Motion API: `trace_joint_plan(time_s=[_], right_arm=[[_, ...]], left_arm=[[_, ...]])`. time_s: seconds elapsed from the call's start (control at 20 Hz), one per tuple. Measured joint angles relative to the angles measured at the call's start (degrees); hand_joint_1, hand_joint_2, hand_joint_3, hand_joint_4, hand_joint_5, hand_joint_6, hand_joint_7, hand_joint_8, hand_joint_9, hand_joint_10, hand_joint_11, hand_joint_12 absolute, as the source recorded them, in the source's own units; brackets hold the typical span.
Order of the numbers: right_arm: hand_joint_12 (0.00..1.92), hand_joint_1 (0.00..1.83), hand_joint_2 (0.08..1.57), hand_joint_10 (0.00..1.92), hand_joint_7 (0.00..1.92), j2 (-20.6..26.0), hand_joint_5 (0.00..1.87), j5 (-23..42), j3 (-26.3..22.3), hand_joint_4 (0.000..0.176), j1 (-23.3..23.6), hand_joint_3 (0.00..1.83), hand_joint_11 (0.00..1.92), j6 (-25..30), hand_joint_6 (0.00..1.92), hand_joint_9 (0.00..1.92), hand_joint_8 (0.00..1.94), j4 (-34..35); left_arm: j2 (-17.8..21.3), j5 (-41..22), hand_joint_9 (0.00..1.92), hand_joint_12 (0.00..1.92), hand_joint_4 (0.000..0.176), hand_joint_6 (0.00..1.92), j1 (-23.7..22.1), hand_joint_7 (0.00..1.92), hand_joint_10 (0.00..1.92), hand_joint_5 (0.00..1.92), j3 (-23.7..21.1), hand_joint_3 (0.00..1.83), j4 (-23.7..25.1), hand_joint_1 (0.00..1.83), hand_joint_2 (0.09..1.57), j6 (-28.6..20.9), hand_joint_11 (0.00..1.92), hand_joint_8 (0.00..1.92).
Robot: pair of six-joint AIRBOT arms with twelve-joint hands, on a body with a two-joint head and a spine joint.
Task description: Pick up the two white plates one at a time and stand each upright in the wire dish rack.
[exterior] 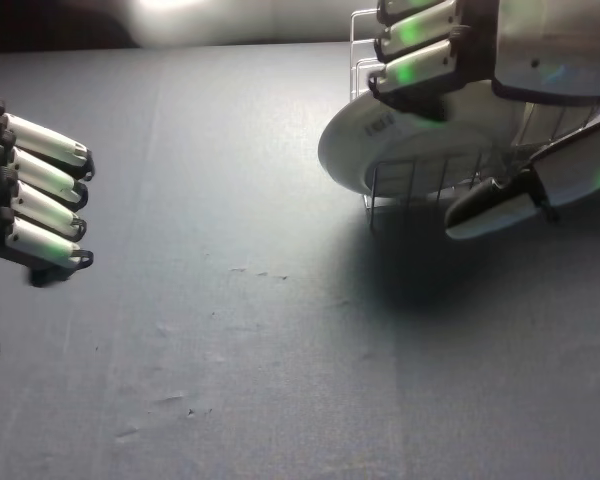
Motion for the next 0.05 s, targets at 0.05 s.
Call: trace_joint_plan(time_s=[0.05], right_arm=[[1.92,0.45,0.9,1.92,0.93,0.11,0.98,0.22,-0.07,0.0,0.0,0.0,0.64,-0.2,1.92,0.82,1.94,-0.52]], left_arm=[[0.0,-0.13,0.68,1.78,0.0,1.71,-0.02,0.82,1.76,0.75,0.0,0.0,0.5,0.09,1.28,-0.48,0.43,1.67]])
